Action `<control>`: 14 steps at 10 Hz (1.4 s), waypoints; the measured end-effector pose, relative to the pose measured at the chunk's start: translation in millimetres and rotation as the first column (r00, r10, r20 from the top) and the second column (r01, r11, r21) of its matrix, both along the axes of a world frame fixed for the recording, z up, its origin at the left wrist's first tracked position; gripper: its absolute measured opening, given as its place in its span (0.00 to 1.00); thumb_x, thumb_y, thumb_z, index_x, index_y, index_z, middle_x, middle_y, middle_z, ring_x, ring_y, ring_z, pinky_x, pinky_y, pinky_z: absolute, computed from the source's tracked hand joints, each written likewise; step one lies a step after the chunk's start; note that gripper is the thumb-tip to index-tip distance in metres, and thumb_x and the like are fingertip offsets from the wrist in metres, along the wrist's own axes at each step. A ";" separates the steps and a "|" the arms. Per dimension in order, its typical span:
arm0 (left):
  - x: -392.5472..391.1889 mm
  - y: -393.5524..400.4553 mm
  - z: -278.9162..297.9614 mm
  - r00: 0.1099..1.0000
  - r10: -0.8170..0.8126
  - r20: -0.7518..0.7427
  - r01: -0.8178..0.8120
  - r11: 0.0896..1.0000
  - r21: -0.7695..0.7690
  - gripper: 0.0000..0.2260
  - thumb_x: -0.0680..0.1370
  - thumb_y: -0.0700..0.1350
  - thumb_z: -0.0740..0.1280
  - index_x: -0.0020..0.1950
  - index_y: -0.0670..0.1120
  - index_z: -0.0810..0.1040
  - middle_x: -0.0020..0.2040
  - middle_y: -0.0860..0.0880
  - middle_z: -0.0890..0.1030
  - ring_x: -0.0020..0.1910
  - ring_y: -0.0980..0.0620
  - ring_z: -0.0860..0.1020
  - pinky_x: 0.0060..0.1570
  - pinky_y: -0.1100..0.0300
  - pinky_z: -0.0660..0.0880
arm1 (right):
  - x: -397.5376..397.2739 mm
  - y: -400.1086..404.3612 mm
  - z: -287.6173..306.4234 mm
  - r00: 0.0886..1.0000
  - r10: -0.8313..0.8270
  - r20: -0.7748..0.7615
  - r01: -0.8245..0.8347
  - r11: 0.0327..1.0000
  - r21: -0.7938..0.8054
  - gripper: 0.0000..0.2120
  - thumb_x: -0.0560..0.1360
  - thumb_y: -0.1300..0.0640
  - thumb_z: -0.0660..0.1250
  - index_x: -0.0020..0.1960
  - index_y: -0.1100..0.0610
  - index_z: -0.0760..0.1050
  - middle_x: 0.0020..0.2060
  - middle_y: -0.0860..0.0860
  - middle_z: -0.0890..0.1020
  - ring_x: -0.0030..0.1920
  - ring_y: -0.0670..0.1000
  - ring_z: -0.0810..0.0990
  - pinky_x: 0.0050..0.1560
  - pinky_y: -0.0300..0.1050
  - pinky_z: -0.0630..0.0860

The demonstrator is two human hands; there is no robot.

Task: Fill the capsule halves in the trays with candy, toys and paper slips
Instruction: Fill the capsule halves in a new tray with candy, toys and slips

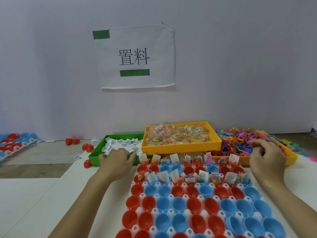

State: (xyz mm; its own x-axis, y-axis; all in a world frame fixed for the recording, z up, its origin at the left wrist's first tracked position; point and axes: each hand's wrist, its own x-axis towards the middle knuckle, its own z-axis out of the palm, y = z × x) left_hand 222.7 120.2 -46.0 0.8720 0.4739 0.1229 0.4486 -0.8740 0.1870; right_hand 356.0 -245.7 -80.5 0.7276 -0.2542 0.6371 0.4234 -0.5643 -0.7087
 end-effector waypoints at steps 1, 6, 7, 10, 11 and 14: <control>0.1 -0.2 2.6 1.000 0.007 0.014 -0.007 1.000 -0.005 0.22 0.83 0.60 0.52 0.44 0.50 0.80 0.48 0.53 0.76 0.51 0.52 0.71 0.58 0.46 0.64 | -0.6 0.8 1.0 1.000 0.001 -0.002 -0.001 1.000 0.004 0.14 0.78 0.71 0.58 0.52 0.64 0.81 0.49 0.61 0.83 0.54 0.62 0.77 0.53 0.61 0.75; -8.5 -2.4 15.7 0.729 0.325 0.603 0.083 0.832 -0.549 0.06 0.73 0.34 0.74 0.48 0.42 0.85 0.47 0.45 0.84 0.47 0.47 0.82 0.42 0.60 0.76 | -0.4 0.6 0.6 1.000 0.001 0.000 -0.001 1.000 0.005 0.13 0.78 0.70 0.58 0.53 0.64 0.81 0.50 0.61 0.82 0.55 0.62 0.77 0.54 0.61 0.75; -7.9 -0.4 12.5 0.707 0.354 0.612 0.073 0.825 -0.561 0.10 0.72 0.35 0.75 0.51 0.45 0.83 0.50 0.47 0.82 0.44 0.52 0.80 0.37 0.64 0.72 | -0.1 0.5 0.4 1.000 0.006 -0.001 -0.006 1.000 0.008 0.13 0.78 0.71 0.58 0.53 0.64 0.81 0.50 0.61 0.82 0.55 0.62 0.77 0.53 0.61 0.75; -9.3 4.0 10.0 0.671 0.342 0.658 0.132 0.818 -0.560 0.23 0.73 0.35 0.74 0.65 0.52 0.74 0.61 0.49 0.79 0.44 0.53 0.80 0.40 0.56 0.78 | 0.6 -0.1 -0.4 1.000 0.006 0.009 -0.006 1.000 0.007 0.14 0.77 0.71 0.58 0.52 0.63 0.81 0.49 0.61 0.82 0.54 0.62 0.77 0.53 0.62 0.75; -8.7 3.0 12.0 0.677 0.352 0.647 0.147 0.796 -0.587 0.21 0.75 0.35 0.73 0.63 0.51 0.75 0.59 0.49 0.81 0.48 0.49 0.82 0.47 0.51 0.81 | 1.4 -0.7 -1.0 1.000 0.003 0.010 -0.003 1.000 0.003 0.14 0.77 0.71 0.58 0.52 0.63 0.81 0.49 0.61 0.82 0.54 0.62 0.77 0.53 0.62 0.75; -17.7 -3.6 34.8 0.827 0.138 0.545 0.319 0.683 -0.657 0.15 0.74 0.33 0.72 0.56 0.48 0.79 0.46 0.44 0.83 0.43 0.44 0.83 0.44 0.51 0.81 | 2.9 -0.5 -1.0 1.000 -0.003 0.019 0.003 1.000 0.011 0.14 0.76 0.70 0.58 0.52 0.60 0.81 0.47 0.58 0.81 0.49 0.59 0.77 0.49 0.58 0.75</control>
State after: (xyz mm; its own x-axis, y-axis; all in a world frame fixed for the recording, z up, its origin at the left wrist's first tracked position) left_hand 205.0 116.6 -11.1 0.8155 0.5322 0.2275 0.0062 -0.4012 0.9160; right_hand 358.9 -246.2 -81.5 0.7146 -0.2633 0.6481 0.4353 -0.5578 -0.7066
